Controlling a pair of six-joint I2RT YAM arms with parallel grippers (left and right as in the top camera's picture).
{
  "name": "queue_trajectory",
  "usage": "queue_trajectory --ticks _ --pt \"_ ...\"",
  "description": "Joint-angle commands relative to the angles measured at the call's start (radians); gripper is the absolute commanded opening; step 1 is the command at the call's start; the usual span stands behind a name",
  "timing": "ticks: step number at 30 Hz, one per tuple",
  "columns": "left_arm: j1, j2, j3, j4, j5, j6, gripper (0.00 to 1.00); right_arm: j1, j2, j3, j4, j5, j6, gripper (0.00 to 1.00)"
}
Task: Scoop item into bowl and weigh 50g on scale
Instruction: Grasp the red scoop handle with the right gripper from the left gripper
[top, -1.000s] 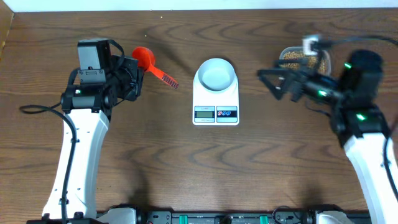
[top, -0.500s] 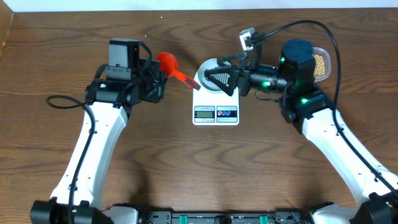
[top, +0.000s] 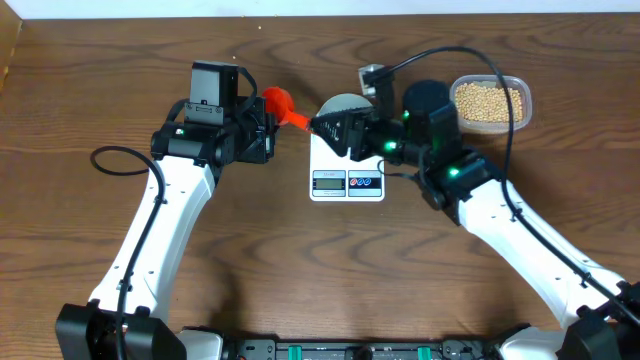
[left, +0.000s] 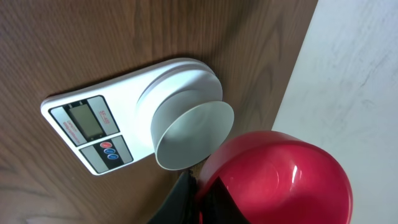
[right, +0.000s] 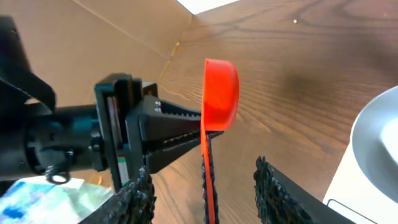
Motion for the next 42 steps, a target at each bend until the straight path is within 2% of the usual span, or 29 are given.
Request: queue_trajectory --ticks 1,8,22,32,36,42 --pt "-0.003 0.0 0.016 -0.001 0.002 -0.009 0.07 0.031 0.001 0.018 -0.003 0.113 0.014 0.48" --pt "-0.026 0.0 0.016 0.0 0.001 -0.009 0.07 0.034 0.003 0.018 -0.012 0.118 0.014 0.34" --pt "-0.035 0.0 0.016 0.0 0.002 -0.01 0.08 0.051 0.003 0.018 -0.035 0.111 0.014 0.29" --pt "-0.035 0.0 0.016 0.0 0.01 -0.01 0.07 0.055 0.003 0.018 -0.039 0.114 0.014 0.19" --pt "-0.035 0.0 0.016 0.0 0.01 -0.01 0.06 0.055 0.003 0.018 -0.041 0.115 0.022 0.12" --pt "-0.035 0.0 0.016 0.002 0.01 -0.01 0.07 0.055 0.003 0.018 -0.043 0.115 0.025 0.09"
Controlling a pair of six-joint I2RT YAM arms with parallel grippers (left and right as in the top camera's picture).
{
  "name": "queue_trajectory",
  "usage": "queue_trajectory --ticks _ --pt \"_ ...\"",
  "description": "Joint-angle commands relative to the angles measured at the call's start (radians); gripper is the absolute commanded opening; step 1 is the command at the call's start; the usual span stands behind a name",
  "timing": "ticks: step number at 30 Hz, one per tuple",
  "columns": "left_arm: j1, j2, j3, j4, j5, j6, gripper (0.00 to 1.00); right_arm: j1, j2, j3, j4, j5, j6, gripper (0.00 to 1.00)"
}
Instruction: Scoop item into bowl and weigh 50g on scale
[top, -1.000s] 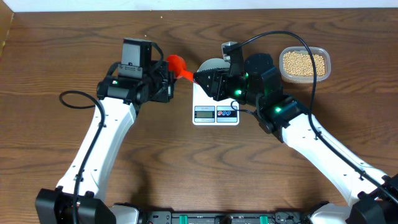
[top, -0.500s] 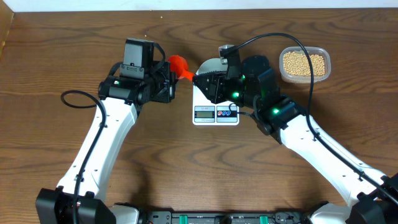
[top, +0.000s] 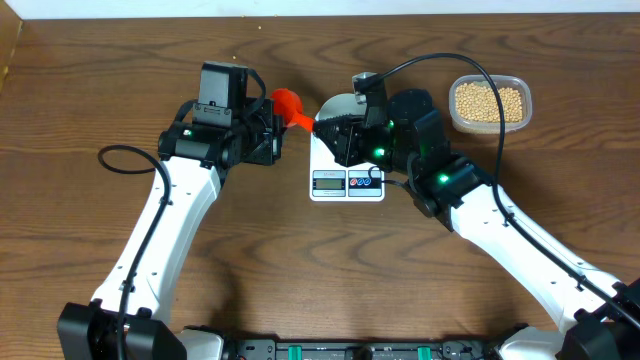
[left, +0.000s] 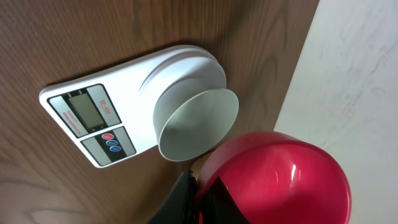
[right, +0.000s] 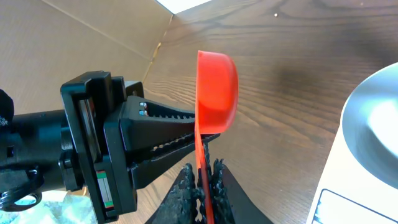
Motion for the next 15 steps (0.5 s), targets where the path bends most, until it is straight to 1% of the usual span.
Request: queue_trajectory --ticks 1,4,12,14,15 --pt "-0.001 0.0 0.016 0.002 0.009 -0.006 0.07 0.006 0.003 0.018 -0.002 0.005 0.006 0.09" --pt "-0.001 0.0 0.016 0.006 0.009 -0.005 0.07 0.006 0.003 0.018 -0.004 0.005 0.006 0.01" --pt "0.0 0.0 0.016 0.009 0.009 -0.004 0.08 -0.002 0.003 0.017 0.0 0.012 0.006 0.01" --pt "0.0 0.0 0.016 0.01 0.008 0.012 0.17 -0.019 0.001 0.018 0.004 0.012 0.006 0.01" --pt "0.0 0.0 0.016 0.009 0.008 0.019 0.28 -0.029 -0.001 0.018 0.004 0.012 0.006 0.01"
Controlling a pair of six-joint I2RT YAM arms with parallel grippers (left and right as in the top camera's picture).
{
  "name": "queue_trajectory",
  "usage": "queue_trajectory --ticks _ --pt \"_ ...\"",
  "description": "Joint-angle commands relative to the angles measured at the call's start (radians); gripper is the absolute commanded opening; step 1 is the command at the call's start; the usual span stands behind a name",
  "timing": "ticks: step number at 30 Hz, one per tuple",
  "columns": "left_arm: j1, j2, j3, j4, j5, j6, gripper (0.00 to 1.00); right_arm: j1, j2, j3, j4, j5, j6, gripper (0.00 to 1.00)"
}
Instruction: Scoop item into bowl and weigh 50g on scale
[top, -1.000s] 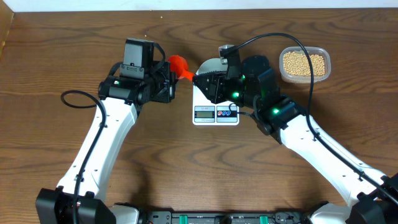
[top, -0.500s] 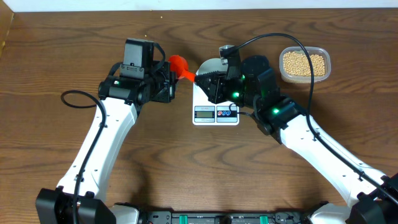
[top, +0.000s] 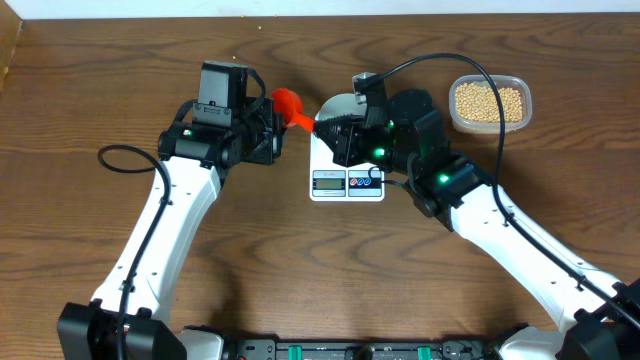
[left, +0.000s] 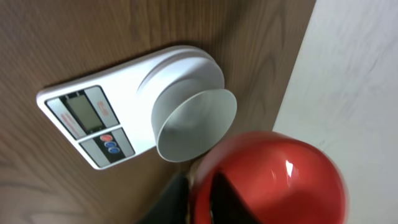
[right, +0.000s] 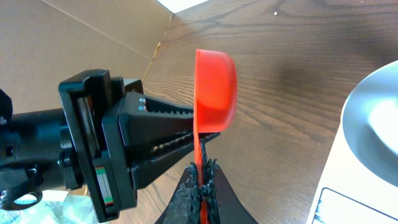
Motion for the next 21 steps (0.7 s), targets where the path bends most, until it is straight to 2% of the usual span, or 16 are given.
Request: queue_trajectory --ticks 1,2,5,8,21 --pt "0.0 0.0 0.016 0.002 0.008 0.012 0.34 -0.038 -0.005 0.018 0.005 0.014 0.0 0.01" --pt "0.0 0.0 0.016 0.002 0.008 0.024 0.42 -0.054 -0.007 0.018 0.001 0.013 -0.003 0.01" --pt "0.0 0.0 0.016 0.01 0.008 0.08 0.56 -0.111 -0.027 0.018 -0.021 -0.011 -0.027 0.01" --pt "0.0 0.0 0.016 0.031 0.008 0.152 0.58 -0.165 -0.056 0.018 -0.055 -0.04 -0.053 0.01" --pt "0.0 0.0 0.016 0.073 0.009 0.739 0.59 -0.419 -0.328 0.018 -0.412 -0.079 -0.244 0.01"
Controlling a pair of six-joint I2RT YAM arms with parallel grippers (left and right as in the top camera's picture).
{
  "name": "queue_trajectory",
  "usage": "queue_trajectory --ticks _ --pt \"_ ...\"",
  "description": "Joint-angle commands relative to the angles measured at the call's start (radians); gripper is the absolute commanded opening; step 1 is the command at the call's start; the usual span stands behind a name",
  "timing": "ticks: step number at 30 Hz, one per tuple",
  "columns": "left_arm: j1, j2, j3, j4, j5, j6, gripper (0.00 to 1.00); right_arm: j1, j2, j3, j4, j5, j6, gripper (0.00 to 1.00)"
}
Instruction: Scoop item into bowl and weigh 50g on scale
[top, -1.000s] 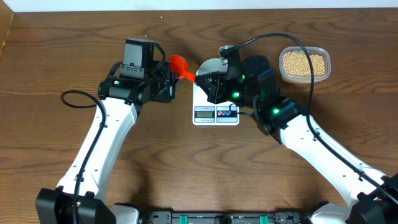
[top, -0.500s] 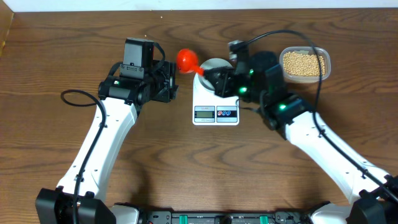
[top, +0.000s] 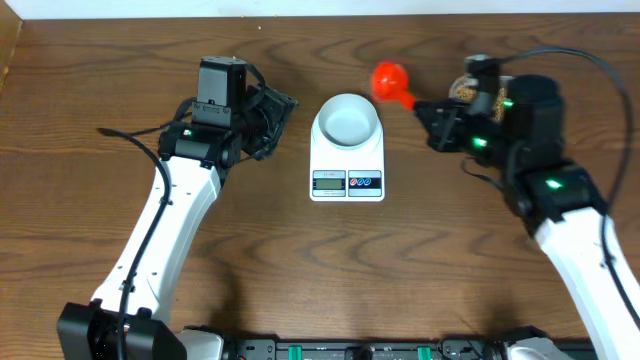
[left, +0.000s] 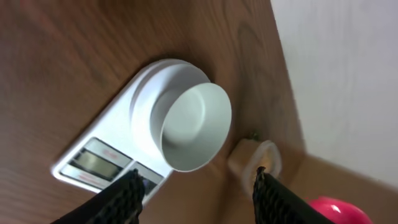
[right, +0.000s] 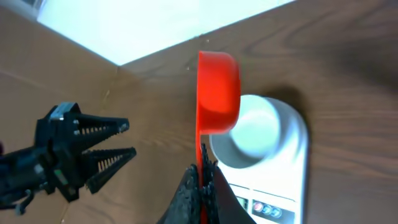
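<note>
My right gripper (top: 432, 108) is shut on the handle of the red scoop (top: 388, 80), which hangs in the air just right of the white bowl (top: 347, 117). The bowl is empty and sits on the white scale (top: 347, 182). In the right wrist view the scoop (right: 217, 87) stands on edge above the bowl (right: 254, 134), its handle pinched in my gripper (right: 202, 180). My left gripper (top: 278, 110) is open and empty left of the scale; its fingers (left: 127, 196) frame the bowl (left: 189, 124).
A clear container of yellow beans (top: 462, 88) sits at the back right, mostly hidden behind my right arm. The table's far edge and the white wall lie just beyond the scale (left: 93, 162).
My left gripper has let go of the scoop and is now open. The right gripper has moved the scoop from left of the scale to the right of the bowl.
My left gripper held the scoop left of the scale while the right gripper stood open around its handle. The right gripper then shut on the handle, and both held it. Now only the right gripper holds it, near the bean container.
</note>
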Motion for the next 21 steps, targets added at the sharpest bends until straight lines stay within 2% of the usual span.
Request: queue_trajectory --ticks 1,4,8,9,10,11,21 --pt "0.0 0.0 0.016 -0.001 -0.003 0.285 0.59 -0.072 -0.076 0.015 -0.067 -0.055 -0.086 0.01" --pt "0.0 0.0 0.016 -0.009 -0.003 0.369 0.59 -0.13 -0.121 0.015 -0.117 -0.112 -0.11 0.01" --pt "0.0 0.0 0.016 -0.036 -0.003 0.371 0.59 -0.175 -0.169 0.015 -0.169 -0.153 -0.126 0.01" --pt "0.0 0.0 0.016 -0.044 -0.003 0.371 0.68 -0.18 -0.181 0.015 -0.182 -0.155 -0.127 0.01" --pt "0.0 0.0 0.016 -0.049 -0.003 0.371 0.87 -0.182 -0.192 0.015 -0.192 -0.16 -0.135 0.01" --pt "0.0 0.0 0.016 -0.05 -0.003 0.371 0.9 -0.182 -0.201 0.015 -0.2 -0.16 -0.139 0.01" --pt "0.0 0.0 0.016 -0.05 -0.003 0.371 0.91 -0.182 -0.267 0.015 -0.249 -0.164 -0.149 0.01"
